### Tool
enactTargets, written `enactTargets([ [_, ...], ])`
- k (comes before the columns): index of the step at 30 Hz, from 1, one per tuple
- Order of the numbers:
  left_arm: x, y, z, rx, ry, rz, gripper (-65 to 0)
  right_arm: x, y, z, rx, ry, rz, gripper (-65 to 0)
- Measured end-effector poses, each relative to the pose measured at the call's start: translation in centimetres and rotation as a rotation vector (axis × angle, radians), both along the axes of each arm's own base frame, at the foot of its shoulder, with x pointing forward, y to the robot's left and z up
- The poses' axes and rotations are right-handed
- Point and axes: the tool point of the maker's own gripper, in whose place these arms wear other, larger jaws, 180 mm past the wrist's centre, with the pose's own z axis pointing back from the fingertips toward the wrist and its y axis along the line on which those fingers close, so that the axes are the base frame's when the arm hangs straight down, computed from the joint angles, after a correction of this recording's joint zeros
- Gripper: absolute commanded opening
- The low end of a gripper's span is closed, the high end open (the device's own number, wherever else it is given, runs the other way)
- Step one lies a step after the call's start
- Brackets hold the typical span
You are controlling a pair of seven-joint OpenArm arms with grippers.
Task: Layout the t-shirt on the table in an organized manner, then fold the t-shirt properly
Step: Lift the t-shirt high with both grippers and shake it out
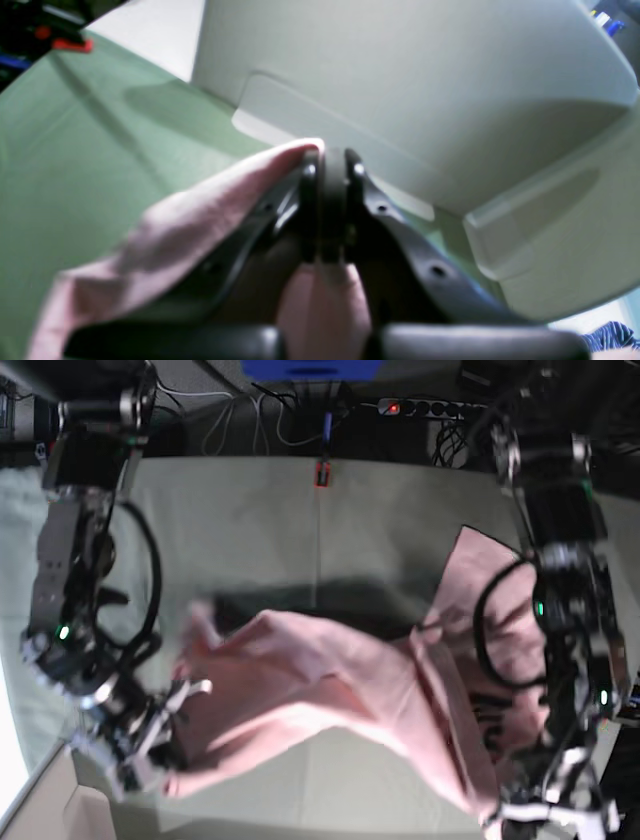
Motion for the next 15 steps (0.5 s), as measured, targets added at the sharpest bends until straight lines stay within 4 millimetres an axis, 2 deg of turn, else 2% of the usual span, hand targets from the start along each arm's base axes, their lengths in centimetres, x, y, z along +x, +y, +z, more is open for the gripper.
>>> enactTargets([
  [4,2.3,-1.5,3.5,0.001,-0.050,-0.043,-64.9,2.7,-1.6,3.1,-0.021,-0.058,-0.021,-65.0],
  [7,3.5,-1.7,6.5,0.000,-0.098,-0.046,-64.7,4.3,-2.9,4.1,-0.043,-0.058,-0.036,-65.0],
  [11,4.3,-2.7,10.1,-0.020,-0.167,-0.061,-64.6,5.9,-4.7,8.0,-0.042,-0.135,-0.072,-65.0],
  [13,4.4,-2.8,10.9,-0.022,-0.183,-0.063,-64.6,6.2,-5.7,9.7,-0.014,-0.178,-0.096,-65.0],
  [15,4.3,-2.7,11.0,-0.018,-0.184,-0.062,-64.6,6.2,-7.0,10.4,-0.014,-0.190,-0.127,-65.0],
])
